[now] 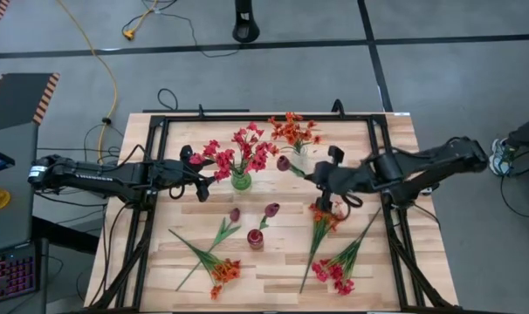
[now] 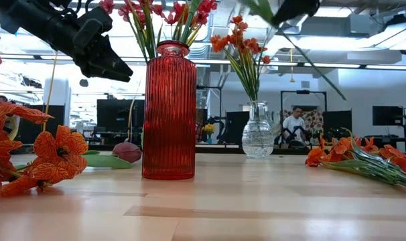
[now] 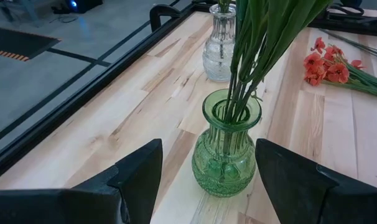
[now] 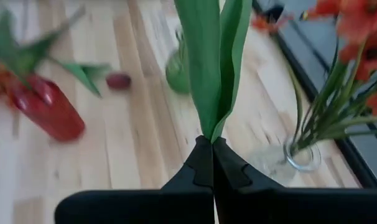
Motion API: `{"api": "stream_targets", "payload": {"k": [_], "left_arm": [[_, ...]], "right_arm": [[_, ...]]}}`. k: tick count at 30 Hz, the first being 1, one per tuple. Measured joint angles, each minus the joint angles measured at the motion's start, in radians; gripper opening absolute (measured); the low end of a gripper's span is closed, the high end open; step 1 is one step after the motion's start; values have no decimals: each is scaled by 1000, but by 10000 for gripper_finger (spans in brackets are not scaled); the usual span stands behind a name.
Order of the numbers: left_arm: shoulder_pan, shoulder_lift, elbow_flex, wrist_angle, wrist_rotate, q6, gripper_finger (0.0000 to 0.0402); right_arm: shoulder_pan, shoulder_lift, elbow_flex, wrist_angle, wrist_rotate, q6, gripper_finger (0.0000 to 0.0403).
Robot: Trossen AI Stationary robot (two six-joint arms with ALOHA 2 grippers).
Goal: Sort flowers into vase by color
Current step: Put the right red flower into the red vase
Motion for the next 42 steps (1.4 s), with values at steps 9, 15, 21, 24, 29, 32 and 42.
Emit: {"api": "stream_targets", "payload": {"k": [9,15,21,24,29,32,42], "left_arm": [[0,0,0,1,1,-1,245],[0,0,0,0,1,-2,245],[0,0,0,0,1,-2,245],[0,0,0,1,1,-2,245],[0,0,0,1,2,-2,245],[0,0,0,1,2,-2,245],[0,0,0,1,31,-2,245]], "right_arm": [[203,66,0,250,291,42,17],[311,139,0,424,474,43,17],[412,222,-1,609,602,-6,17],[455,264,-1,745,642,-90,17],[497,339,-1,1030,654,-275,17],[504,384,-1,1185,654,-391,17],[481,439,0,1407,472,-491,17]]}}
